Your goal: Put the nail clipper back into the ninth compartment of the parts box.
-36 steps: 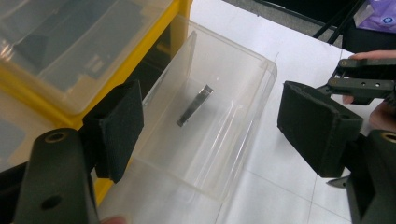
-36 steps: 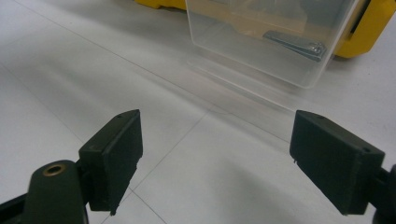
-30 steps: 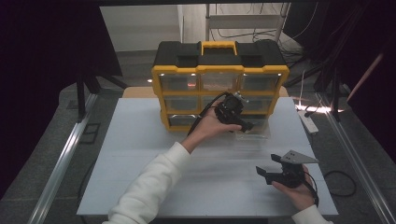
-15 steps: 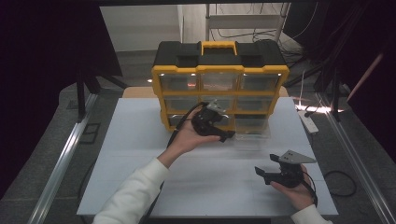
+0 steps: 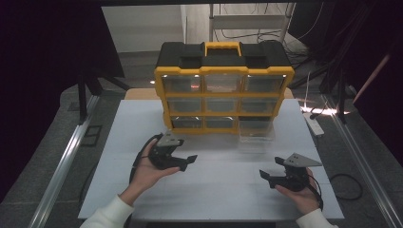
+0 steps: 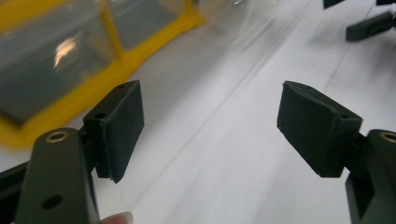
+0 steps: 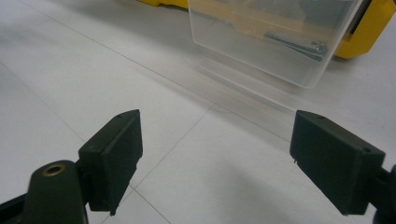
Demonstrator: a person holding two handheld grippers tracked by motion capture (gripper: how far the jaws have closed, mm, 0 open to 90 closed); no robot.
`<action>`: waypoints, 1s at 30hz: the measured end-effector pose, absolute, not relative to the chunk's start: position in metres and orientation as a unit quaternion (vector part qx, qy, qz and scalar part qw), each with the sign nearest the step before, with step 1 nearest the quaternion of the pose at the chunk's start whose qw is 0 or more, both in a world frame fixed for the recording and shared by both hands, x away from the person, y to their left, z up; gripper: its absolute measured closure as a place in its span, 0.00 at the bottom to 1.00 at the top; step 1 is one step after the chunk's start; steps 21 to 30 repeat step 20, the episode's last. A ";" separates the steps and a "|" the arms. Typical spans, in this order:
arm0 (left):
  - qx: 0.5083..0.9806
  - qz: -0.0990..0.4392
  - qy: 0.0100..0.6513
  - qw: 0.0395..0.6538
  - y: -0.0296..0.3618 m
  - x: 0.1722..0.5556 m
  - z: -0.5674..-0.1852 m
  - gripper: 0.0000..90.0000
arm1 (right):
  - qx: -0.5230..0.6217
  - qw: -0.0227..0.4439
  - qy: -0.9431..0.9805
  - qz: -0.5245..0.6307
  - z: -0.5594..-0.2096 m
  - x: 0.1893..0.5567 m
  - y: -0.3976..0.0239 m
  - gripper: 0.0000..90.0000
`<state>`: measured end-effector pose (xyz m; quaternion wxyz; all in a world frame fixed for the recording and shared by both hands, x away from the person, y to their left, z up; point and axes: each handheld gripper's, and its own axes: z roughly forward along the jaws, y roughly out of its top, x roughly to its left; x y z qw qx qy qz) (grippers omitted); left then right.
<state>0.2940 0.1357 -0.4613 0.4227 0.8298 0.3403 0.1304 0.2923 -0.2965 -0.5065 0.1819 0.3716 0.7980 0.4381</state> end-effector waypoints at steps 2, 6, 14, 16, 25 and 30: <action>0.823 0.134 0.352 0.425 0.147 0.286 -0.470 0.26 | 0.372 0.182 0.798 0.438 -0.507 0.292 -0.296 0.20; 0.811 0.134 0.369 0.433 0.162 0.276 -0.483 0.25 | 0.371 0.183 0.799 0.436 -0.507 0.293 -0.295 0.20; 0.802 0.143 0.387 0.433 0.177 0.273 -0.492 0.24 | 0.369 0.185 0.799 0.438 -0.506 0.291 -0.296 0.20; 0.800 0.146 0.392 0.431 0.180 0.274 -0.494 0.24 | 0.369 0.185 0.798 0.438 -0.506 0.291 -0.296 0.20; 0.799 0.143 0.397 0.429 0.181 0.275 -0.496 0.23 | 0.368 0.185 0.799 0.437 -0.506 0.291 -0.296 0.20; 0.799 0.143 0.397 0.429 0.181 0.275 -0.496 0.23 | 0.368 0.185 0.799 0.437 -0.506 0.291 -0.296 0.20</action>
